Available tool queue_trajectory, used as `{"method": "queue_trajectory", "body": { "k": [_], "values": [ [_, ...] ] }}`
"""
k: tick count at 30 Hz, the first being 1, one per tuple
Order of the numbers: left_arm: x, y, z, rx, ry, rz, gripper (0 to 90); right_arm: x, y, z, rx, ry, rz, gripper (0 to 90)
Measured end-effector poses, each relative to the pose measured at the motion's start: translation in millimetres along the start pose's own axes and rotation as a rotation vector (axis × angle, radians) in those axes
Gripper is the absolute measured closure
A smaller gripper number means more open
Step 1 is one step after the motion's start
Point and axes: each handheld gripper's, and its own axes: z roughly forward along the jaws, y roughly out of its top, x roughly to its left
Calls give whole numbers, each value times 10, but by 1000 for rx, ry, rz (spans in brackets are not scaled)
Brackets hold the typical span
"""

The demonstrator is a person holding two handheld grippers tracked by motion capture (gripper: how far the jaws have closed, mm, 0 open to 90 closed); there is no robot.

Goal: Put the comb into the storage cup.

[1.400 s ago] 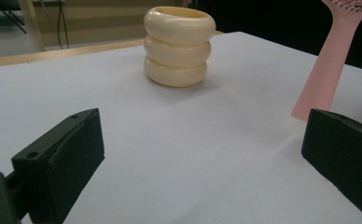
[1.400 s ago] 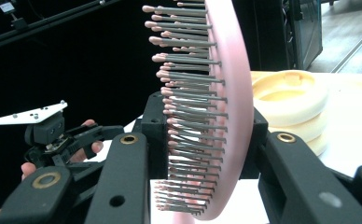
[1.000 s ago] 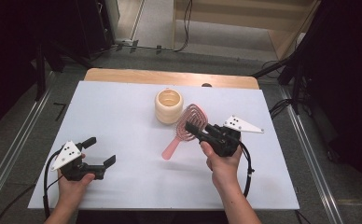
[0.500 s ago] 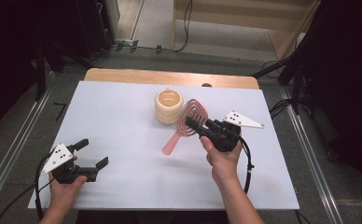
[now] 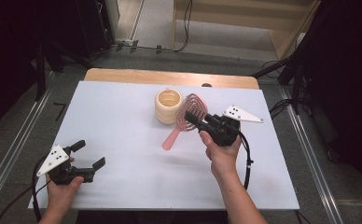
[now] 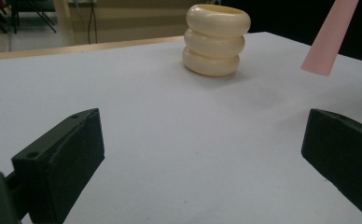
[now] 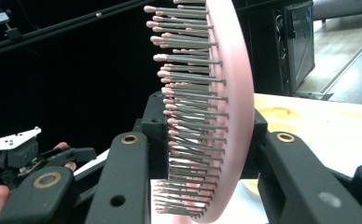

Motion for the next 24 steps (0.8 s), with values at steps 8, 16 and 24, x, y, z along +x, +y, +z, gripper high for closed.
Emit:
{"method": "queue_trajectory", "body": {
  "k": [8,16,24],
  "values": [
    [9,-9,-4,-5,1,-11,0,-17,60,42,-6,-1,-4,632],
    [-9,-10,6,0,5,-1,0,-67,110,81,-14,-1,7,633],
    [-1,-11,-5,-6,10,-3,0,-123,163,119,-21,-7,10,634]
  ]
}}
